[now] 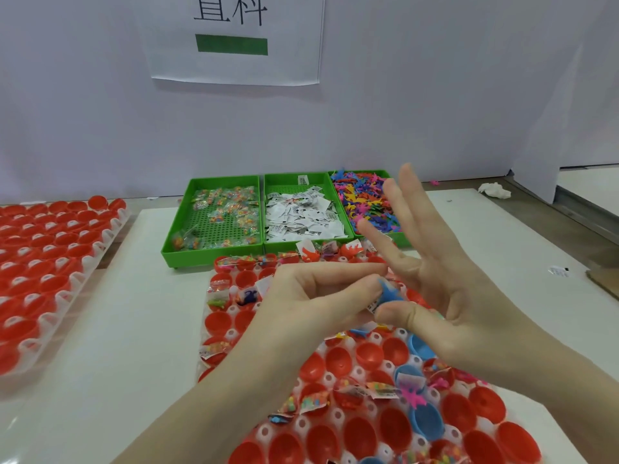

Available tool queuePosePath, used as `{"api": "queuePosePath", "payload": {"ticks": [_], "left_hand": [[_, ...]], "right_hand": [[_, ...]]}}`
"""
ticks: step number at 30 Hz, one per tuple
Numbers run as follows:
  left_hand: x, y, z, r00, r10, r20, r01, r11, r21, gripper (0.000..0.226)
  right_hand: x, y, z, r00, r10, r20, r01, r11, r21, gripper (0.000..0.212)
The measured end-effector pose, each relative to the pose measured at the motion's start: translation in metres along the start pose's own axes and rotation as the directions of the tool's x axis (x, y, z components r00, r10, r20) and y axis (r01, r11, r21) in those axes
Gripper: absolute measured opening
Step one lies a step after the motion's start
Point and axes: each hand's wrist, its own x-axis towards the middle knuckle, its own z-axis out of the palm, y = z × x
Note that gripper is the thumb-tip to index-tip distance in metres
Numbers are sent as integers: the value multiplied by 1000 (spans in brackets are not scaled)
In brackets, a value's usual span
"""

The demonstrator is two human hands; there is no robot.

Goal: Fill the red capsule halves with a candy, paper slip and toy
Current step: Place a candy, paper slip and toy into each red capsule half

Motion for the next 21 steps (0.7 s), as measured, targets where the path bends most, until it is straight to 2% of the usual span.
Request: {"api": "queuePosePath", "payload": {"ticks": [2, 4, 9, 11, 15, 18, 21], "left_hand": [[1, -1, -2, 999, 32, -20, -32, 999, 22, 22], [0, 0, -2, 997, 65, -36, -63, 997, 54, 19], [-3, -1, 6, 984, 173, -39, -166, 976, 138, 25], [-4, -6, 10, 970, 232, -69, -218, 961, 169, 19], [-7, -19, 18, 960, 253, -120, -237, 962, 135, 17], [-8, -32, 29, 961, 226, -161, -210, 971, 112, 24], [-9, -40, 42, 965, 175, -193, -173, 985, 26, 17]], "right_hand": [[-1, -1, 0, 996, -5, -94, 8, 999, 37, 94], [-3, -2, 0, 985, 21, -172, -25, 999, -20, 95], [-11, -10, 1, 953, 97, -286, -131, 986, -101, 70], [-15, -11, 1, 939, 123, -320, -159, 983, -89, 52], [-28, -10, 4, 907, 221, -357, -166, 970, 180, 28], [-40, -4, 5, 881, 319, -351, -176, 907, 383, 24], [-56, 0, 5, 876, 334, -348, -167, 886, 433, 33]]}}
